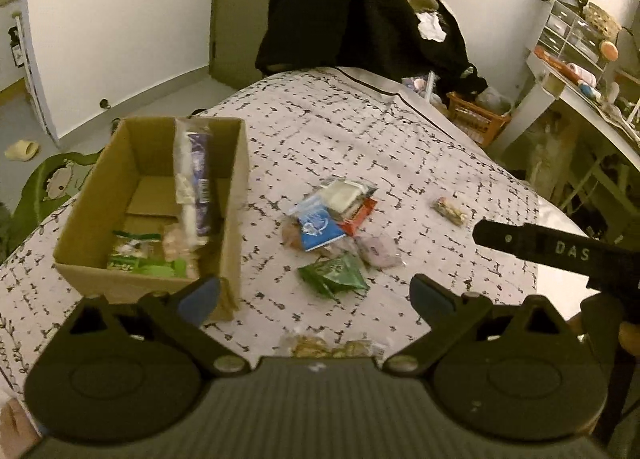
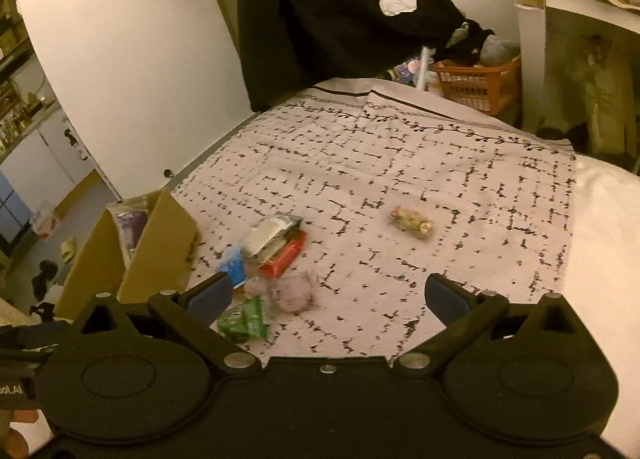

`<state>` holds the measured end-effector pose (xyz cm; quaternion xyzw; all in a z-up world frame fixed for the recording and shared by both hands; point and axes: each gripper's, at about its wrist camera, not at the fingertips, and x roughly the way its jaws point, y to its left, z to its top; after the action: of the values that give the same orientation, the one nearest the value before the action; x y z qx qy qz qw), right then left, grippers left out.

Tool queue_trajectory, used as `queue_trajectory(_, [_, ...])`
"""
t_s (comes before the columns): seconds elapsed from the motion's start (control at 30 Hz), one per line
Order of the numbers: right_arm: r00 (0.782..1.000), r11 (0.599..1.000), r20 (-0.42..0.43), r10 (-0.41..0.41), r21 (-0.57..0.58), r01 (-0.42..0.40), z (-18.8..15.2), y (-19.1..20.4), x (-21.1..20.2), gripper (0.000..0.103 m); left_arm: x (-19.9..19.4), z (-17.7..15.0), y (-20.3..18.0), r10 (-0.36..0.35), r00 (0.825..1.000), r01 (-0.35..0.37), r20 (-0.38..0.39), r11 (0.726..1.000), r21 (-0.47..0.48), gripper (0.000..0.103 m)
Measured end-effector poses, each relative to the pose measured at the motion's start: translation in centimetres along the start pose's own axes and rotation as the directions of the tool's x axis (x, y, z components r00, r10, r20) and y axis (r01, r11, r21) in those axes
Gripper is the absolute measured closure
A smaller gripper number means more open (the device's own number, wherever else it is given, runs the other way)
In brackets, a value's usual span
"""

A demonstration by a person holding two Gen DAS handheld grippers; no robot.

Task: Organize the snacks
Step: 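Grasp the clear yellow-snack packet with the right tool while the left grasps the green bag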

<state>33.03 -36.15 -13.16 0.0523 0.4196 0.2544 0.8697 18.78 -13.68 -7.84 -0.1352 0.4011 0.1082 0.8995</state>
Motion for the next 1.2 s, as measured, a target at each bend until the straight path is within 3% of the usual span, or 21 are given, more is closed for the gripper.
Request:
queue_trajectory(0.2, [1.000, 1.000, 0.002, -0.028, -0.002, 0.028, -0.1, -0.8, 0.4, 0.000, 0.4, 0.0, -1.0, -0.017, 0.998, 0.015, 0.059, 1.000, 0.021, 0.010])
queue_trajectory(0.37, [0.999, 0.999, 0.009, -0.037, 0.013, 0.037, 0.0, -1.4, 1.0, 0.000, 1.9, -0.3, -1.1, -0.050, 0.998, 0.051, 0.031, 0.998, -0.034, 0.031])
queue_trajectory(0.63, [0.998, 0.997, -0.003, -0.069, -0.045, 0.069, -0.3, -1.9, 2.7, 0.008, 4.0, -1.1, -1.5, -0.072, 0.997, 0.074, 0.027, 0.990, -0.120, 0.039])
queue_trajectory(0.8, [0.995, 0.993, -0.015, -0.099, -0.059, 0.098, -0.5, -2.5, 3.8, 0.019, 6.0, -1.8, -1.3, -0.061, 0.998, 0.061, 0.005, 0.979, -0.195, 0.043])
queue_trajectory(1.2, [0.993, 0.971, 0.035, -0.110, -0.210, 0.115, -0.8, -1.8, 6.0, 0.022, 10.3, -2.5, 0.2, -0.017, 1.000, 0.011, -0.014, 0.943, -0.331, 0.045])
